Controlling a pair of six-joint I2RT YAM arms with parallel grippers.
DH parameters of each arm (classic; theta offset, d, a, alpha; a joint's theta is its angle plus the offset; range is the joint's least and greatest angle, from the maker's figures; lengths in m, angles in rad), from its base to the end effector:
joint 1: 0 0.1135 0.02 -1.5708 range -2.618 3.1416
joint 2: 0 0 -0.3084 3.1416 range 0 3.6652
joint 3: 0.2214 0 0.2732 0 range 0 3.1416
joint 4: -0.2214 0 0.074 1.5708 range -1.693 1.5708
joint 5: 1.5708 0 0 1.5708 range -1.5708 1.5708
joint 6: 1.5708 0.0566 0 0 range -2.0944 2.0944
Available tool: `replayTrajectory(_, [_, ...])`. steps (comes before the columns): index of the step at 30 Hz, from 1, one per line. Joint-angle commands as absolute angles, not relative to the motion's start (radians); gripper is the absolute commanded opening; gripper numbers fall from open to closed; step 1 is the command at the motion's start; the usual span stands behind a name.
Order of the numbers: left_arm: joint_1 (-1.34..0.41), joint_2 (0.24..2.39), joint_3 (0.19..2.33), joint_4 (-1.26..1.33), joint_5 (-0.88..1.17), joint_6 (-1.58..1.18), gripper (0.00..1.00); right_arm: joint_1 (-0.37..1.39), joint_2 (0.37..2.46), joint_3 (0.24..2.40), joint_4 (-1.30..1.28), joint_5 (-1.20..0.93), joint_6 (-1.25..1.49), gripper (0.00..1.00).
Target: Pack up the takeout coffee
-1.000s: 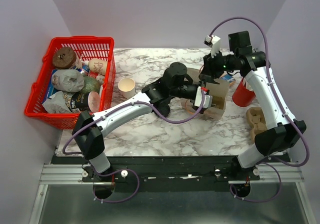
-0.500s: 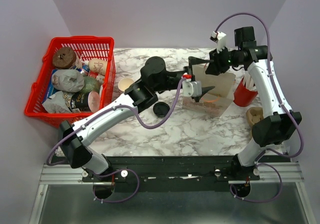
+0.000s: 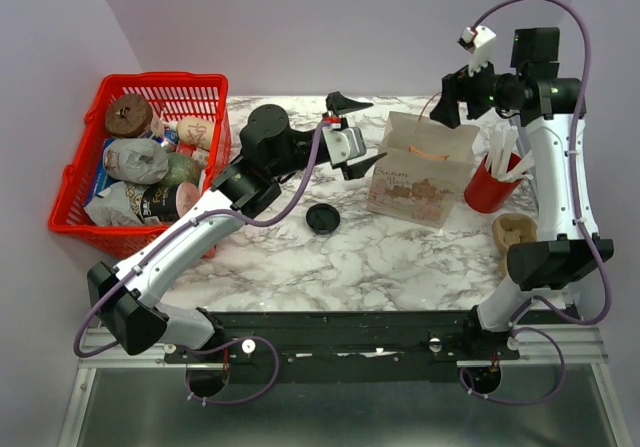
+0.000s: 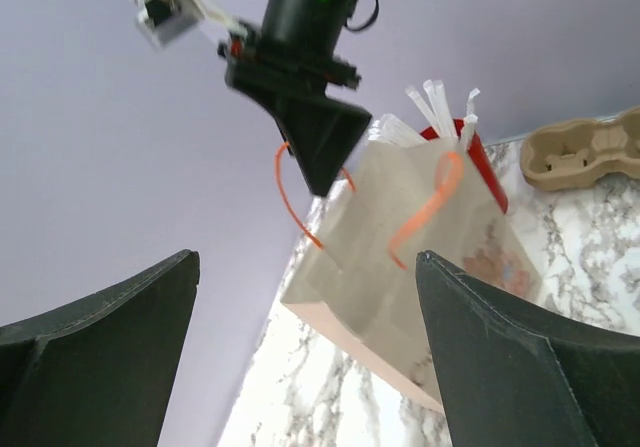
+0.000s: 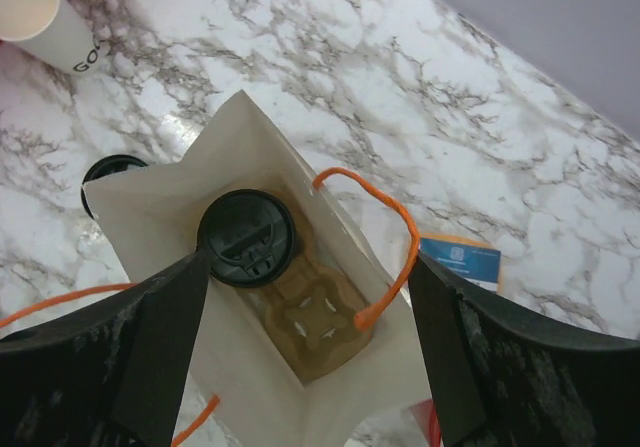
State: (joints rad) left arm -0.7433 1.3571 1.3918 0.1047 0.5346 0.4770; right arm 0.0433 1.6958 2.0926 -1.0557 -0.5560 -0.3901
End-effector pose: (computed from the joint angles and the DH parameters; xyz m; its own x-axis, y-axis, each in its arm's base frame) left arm 0.2311 -0.2516 0.5011 0.5288 0.0506 -0.8473 0.8003 0.3026 0.5176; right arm 0.3760 0.0462 0.5031 -0.3932 -0.3403 -0.8541 -0.6522 0.7580 -0.0018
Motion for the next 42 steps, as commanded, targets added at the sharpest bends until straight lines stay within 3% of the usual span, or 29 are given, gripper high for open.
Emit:
replayTrajectory(1, [-0.742,1.344,1.352,0.106,0.517,0.365,0.97,0.005,1.655,2.079,-1.077,-0.514,-0.388,0.89])
replayTrajectory(5, [-0.742,1.351,1.321,0.147,0.538,0.286,0.97,-0.061,1.626,2.057,-1.083,-0.509,-0.382,0.89])
replayTrajectory(16, [-0.718,1.284,1.295,0.017,0.486,0.259,0.97,-0.267,1.519,1.735,-1.009,-0.324,-0.423,0.60])
replayTrajectory(19, [-0.716,1.263,1.286,0.002,0.486,0.250,0.97,-0.288,1.526,1.701,-0.986,-0.319,-0.429,0.57])
replayTrajectory(27, [-0.709,1.210,1.253,-0.067,0.480,0.264,0.97,-0.291,1.505,1.686,-1.051,-0.406,-0.485,0.57])
replayTrajectory(31, [-0.703,1.207,1.252,-0.081,0.479,0.267,0.97,-0.291,1.526,1.701,-1.129,-0.396,-0.583,0.60])
replayTrajectory(42, [-0.698,1.227,1.282,-0.115,0.483,0.273,0.97,-0.290,1.614,1.726,-1.226,-0.371,-0.781,0.57])
